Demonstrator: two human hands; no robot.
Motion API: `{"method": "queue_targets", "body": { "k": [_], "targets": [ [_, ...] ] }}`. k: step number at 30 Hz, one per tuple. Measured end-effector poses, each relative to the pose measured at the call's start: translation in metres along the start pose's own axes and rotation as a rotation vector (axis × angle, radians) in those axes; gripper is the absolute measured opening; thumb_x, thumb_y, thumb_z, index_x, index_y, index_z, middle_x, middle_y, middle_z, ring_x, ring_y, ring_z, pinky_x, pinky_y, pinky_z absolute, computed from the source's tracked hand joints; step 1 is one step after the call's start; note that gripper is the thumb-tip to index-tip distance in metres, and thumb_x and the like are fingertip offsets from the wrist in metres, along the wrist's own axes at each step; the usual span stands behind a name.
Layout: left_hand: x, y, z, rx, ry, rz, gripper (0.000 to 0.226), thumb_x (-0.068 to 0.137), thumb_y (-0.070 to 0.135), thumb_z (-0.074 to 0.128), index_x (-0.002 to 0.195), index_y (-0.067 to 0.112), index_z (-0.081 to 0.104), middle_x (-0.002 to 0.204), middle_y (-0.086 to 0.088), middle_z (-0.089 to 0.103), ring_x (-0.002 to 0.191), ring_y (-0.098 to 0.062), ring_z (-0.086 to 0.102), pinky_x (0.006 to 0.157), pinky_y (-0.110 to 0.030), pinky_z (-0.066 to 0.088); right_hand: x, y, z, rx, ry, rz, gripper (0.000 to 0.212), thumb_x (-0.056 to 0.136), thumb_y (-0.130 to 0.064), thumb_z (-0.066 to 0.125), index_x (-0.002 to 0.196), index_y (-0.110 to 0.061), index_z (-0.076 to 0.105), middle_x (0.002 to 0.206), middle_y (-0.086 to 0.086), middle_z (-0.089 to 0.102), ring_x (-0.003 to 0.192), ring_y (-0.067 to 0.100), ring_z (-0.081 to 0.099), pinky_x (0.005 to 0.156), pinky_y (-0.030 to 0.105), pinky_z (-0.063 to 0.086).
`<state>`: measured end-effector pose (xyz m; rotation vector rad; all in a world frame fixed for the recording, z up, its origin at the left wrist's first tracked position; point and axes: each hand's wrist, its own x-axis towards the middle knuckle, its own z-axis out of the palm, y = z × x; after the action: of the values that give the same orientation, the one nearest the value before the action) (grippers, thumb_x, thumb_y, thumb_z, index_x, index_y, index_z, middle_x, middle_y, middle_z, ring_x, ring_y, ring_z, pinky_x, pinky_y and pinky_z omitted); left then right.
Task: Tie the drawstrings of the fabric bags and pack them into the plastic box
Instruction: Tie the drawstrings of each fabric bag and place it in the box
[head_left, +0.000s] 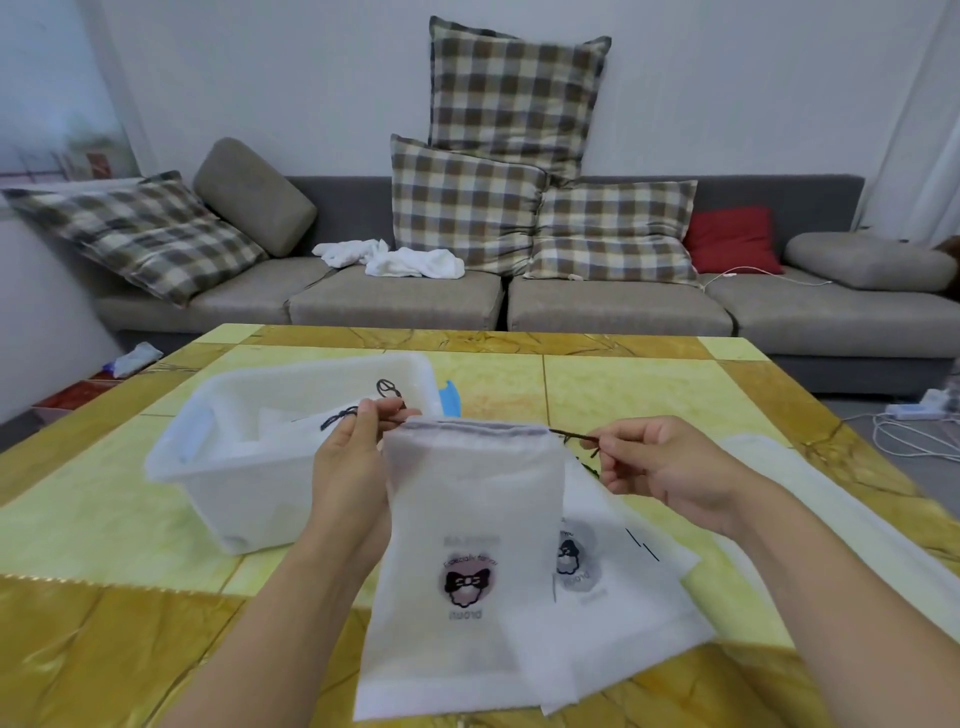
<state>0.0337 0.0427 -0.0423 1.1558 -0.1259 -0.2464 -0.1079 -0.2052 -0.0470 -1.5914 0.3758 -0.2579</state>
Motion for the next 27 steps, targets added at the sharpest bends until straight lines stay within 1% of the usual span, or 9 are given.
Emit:
{"method": "queue_targets", "body": {
  "k": [4, 6, 10, 14, 16, 18, 20, 23, 27],
  "targets": [
    [0.003, 0.002, -0.006, -0.071, 0.017, -0.051, 0.034, 0.108, 0.033, 0.041, 0.096, 0.016, 0.068, 0.089, 0.002, 0.076, 0.097, -0.022, 0.065, 0.093, -0.038, 0.048, 0.000, 0.001, -0.006, -0.255, 0.077, -0.008, 0.019, 0.096, -0.007, 0.063, 0.088, 0.009, 0.067, 0.069, 0.014, 0.062, 0.057, 0.021, 0.062, 0.056, 0.028, 0.054],
    [0.005, 0.003, -0.008, -0.098, 0.051, -0.076, 0.034, 0.108, 0.036, 0.039, 0.099, 0.015, 0.065, 0.086, 0.003, 0.075, 0.094, -0.021, 0.065, 0.089, -0.035, 0.050, 0.000, 0.002, -0.005, -0.236, 0.083, -0.014, 0.026, 0.099, -0.015, 0.062, 0.081, 0.004, 0.062, 0.071, 0.014, 0.061, 0.059, 0.021, 0.062, 0.056, 0.030, 0.052],
    [0.004, 0.003, -0.009, -0.151, 0.085, -0.136, 0.036, 0.108, 0.039, 0.035, 0.106, 0.014, 0.062, 0.082, 0.002, 0.076, 0.081, -0.021, 0.069, 0.073, -0.033, 0.053, 0.002, -0.001, 0.003, 0.145, 0.115, 0.000, 0.021, 0.101, -0.023, 0.056, 0.090, -0.006, 0.061, 0.091, 0.008, 0.067, 0.078, 0.020, 0.065, 0.066, 0.031, 0.052],
    [0.002, 0.003, -0.005, -0.213, 0.134, -0.155, 0.036, 0.109, 0.036, 0.031, 0.101, 0.013, 0.057, 0.079, -0.004, 0.076, 0.071, -0.021, 0.072, 0.069, -0.035, 0.054, 0.007, -0.009, 0.014, 0.608, 0.040, 0.048, 0.027, 0.104, -0.027, 0.049, 0.081, -0.014, 0.054, 0.115, 0.007, 0.073, 0.101, 0.024, 0.068, 0.093, 0.040, 0.052],
    [0.003, 0.005, -0.003, -0.287, 0.148, -0.173, 0.035, 0.109, 0.032, 0.030, 0.091, 0.013, 0.052, 0.073, -0.007, 0.073, 0.072, -0.025, 0.072, 0.067, -0.034, 0.053, 0.010, -0.010, 0.024, 0.773, 0.029, 0.066, 0.032, 0.106, -0.028, 0.045, 0.076, -0.017, 0.049, 0.107, 0.006, 0.075, 0.098, 0.023, 0.071, 0.098, 0.045, 0.050],
    [0.002, 0.006, -0.001, -0.330, 0.141, -0.165, 0.032, 0.107, 0.025, 0.031, 0.082, 0.013, 0.048, 0.063, -0.006, 0.067, 0.072, -0.026, 0.072, 0.070, -0.033, 0.053, 0.012, -0.010, 0.036, 0.927, 0.058, 0.083, 0.032, 0.106, -0.025, 0.045, 0.075, -0.016, 0.049, 0.082, 0.004, 0.070, 0.081, 0.022, 0.072, 0.084, 0.045, 0.057],
    [0.002, 0.007, -0.001, -0.333, 0.115, -0.130, 0.029, 0.105, 0.018, 0.034, 0.080, 0.013, 0.048, 0.059, -0.004, 0.061, 0.069, -0.024, 0.072, 0.075, -0.031, 0.053, 0.015, -0.009, 0.045, 1.075, 0.096, 0.084, 0.030, 0.106, -0.021, 0.045, 0.077, -0.012, 0.049, 0.064, 0.004, 0.055, 0.064, 0.019, 0.063, 0.071, 0.040, 0.061],
    [0.004, 0.010, -0.006, -0.375, 0.100, -0.098, 0.028, 0.107, 0.020, 0.033, 0.086, 0.013, 0.050, 0.062, -0.003, 0.058, 0.068, -0.023, 0.070, 0.071, -0.030, 0.055, 0.018, -0.008, 0.040, 1.174, 0.191, 0.084, 0.028, 0.107, -0.017, 0.043, 0.080, -0.013, 0.044, 0.057, 0.001, 0.038, 0.049, 0.013, 0.044, 0.072, 0.035, 0.057],
    [0.012, 0.015, -0.019, -0.421, 0.123, -0.083, 0.034, 0.108, 0.024, 0.030, 0.082, 0.013, 0.049, 0.057, -0.004, 0.053, 0.058, -0.022, 0.065, 0.070, -0.035, 0.058, 0.022, -0.003, 0.021, 1.138, 0.279, 0.119, 0.026, 0.107, -0.017, 0.040, 0.082, -0.015, 0.039, 0.056, -0.002, 0.030, 0.044, 0.011, 0.028, 0.050, 0.023, 0.040]
  ]
}}
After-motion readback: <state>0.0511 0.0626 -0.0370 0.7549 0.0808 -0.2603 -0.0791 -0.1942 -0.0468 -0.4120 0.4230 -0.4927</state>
